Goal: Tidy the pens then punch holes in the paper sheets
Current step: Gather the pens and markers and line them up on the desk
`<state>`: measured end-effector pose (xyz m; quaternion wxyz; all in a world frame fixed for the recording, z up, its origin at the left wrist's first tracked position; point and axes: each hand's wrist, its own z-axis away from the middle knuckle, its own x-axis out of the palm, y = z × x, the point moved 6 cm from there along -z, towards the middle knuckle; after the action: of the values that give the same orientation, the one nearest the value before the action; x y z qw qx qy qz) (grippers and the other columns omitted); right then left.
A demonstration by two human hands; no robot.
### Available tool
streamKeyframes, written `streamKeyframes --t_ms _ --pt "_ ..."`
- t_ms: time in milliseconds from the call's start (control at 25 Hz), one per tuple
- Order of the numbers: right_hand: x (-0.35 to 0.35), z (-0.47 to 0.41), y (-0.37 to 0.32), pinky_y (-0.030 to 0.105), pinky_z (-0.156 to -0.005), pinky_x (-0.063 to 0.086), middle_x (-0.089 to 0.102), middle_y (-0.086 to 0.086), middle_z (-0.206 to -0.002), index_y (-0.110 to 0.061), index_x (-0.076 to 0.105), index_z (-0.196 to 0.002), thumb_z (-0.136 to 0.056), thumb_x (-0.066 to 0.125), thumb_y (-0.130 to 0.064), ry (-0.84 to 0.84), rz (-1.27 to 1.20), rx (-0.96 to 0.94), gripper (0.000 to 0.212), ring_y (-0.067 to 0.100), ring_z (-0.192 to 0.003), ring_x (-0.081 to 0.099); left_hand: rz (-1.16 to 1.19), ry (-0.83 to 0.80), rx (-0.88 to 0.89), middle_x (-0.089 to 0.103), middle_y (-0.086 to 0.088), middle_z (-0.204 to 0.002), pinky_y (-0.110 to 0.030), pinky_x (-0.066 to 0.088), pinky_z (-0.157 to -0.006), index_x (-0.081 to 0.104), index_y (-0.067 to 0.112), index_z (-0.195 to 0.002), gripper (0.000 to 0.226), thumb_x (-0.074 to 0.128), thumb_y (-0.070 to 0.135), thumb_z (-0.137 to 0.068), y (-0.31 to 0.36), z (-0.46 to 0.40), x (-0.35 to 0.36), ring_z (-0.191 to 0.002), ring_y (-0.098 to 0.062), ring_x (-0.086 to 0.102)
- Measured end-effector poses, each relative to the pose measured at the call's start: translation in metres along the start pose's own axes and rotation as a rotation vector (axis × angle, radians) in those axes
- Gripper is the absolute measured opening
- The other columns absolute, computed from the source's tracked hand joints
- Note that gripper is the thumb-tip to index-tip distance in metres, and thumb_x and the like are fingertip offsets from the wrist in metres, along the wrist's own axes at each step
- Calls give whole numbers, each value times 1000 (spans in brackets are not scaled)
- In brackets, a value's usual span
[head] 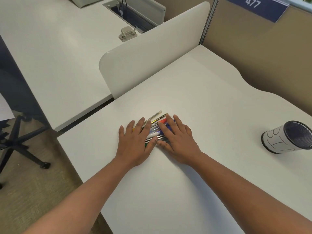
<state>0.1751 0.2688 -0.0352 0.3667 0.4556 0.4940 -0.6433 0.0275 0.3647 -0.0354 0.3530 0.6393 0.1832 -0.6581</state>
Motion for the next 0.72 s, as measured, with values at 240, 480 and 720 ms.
streamKeyframes --t_ms 240,480,720 --pt "-21 28 -2 45 -123 9 -6 -3 -172 -33 12 -162 -100 23 -70 26 -57 81 74 18 -157 -12 -73 47 133 30 -6 -168 -64 13 -121 37 24 -158 70 21 58 -99 28 12 -22 -153 -37 26" --pt "-61 133 21 43 -124 7 -1 -2 -172 -31 13 -162 -104 32 -59 136 -108 296 67 18 -158 -8 47 71 395 40 -8 -163 -53 25 -122 44 20 -154 58 43 45 -102 114 54 -32 -152 -35 32" --pt "-71 286 51 43 -123 9 14 -3 -171 -29 26 -160 -104 36 -55 210 -143 576 63 18 -158 3 144 -200 647 31 1 -167 -40 27 -123 39 27 -157 59 47 48 -103 222 122 9 -155 -23 25"
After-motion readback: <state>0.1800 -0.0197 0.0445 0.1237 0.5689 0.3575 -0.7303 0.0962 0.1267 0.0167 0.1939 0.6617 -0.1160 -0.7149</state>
